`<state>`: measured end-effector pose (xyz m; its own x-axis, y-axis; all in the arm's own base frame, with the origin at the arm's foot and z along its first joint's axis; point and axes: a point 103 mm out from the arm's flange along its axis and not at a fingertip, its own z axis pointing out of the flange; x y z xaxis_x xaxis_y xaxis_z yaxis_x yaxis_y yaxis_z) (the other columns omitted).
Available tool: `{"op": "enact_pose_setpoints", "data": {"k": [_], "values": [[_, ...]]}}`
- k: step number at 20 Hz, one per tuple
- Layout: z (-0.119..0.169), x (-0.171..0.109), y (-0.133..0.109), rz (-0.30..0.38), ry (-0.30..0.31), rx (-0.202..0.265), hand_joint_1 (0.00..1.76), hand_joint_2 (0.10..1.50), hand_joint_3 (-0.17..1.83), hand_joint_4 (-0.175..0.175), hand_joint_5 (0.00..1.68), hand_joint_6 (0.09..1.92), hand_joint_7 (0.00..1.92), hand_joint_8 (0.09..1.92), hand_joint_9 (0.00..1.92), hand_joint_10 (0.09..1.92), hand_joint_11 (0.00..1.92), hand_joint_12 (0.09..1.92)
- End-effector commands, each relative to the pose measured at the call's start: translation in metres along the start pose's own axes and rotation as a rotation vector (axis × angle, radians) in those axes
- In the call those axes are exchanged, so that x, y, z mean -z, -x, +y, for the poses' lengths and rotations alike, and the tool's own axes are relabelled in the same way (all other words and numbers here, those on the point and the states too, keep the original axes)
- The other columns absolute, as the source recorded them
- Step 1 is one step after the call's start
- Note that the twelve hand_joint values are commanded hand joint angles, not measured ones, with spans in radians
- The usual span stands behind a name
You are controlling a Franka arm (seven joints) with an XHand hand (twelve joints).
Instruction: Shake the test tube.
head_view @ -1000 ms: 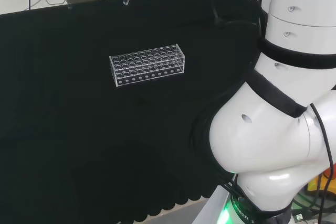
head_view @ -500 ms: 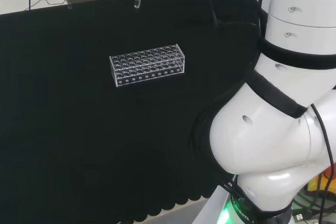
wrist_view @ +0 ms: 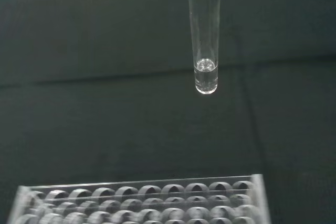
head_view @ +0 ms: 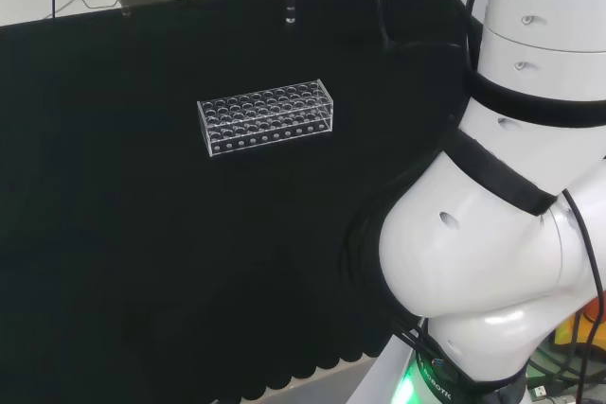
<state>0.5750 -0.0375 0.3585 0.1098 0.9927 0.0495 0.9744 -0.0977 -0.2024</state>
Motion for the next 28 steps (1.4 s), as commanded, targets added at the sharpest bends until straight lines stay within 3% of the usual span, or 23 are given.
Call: {"op": "enact_pose_setpoints", "data": {"k": [1, 6, 11, 22, 28], "values": [[0.004, 0.010, 0.025, -0.108, 0.016, -0.056, 1.42, 1.05, -0.14, -0.175, 1.29, 0.15, 1.24, 0.88, 1.28, 0.57, 1.33, 0.81], [0.008, 0.019, 0.054, -0.129, 0.024, -0.120, 1.42, 1.05, -0.14, -0.175, 1.29, 0.15, 1.24, 0.88, 1.28, 0.57, 1.33, 0.81], [0.009, 0.020, 0.062, -0.116, 0.023, -0.136, 1.42, 1.05, -0.14, -0.175, 1.30, 0.15, 1.24, 0.88, 1.28, 0.56, 1.33, 0.81], [0.015, -0.010, 0.017, 0.019, -0.017, -0.079, 1.42, 1.05, -0.15, -0.175, 1.30, 0.15, 1.25, 0.88, 1.28, 0.56, 1.33, 0.81], [0.016, -0.024, -0.002, 0.059, -0.037, -0.040, 1.42, 1.05, -0.15, -0.175, 1.30, 0.15, 1.25, 0.88, 1.28, 0.56, 1.33, 0.81]]}}
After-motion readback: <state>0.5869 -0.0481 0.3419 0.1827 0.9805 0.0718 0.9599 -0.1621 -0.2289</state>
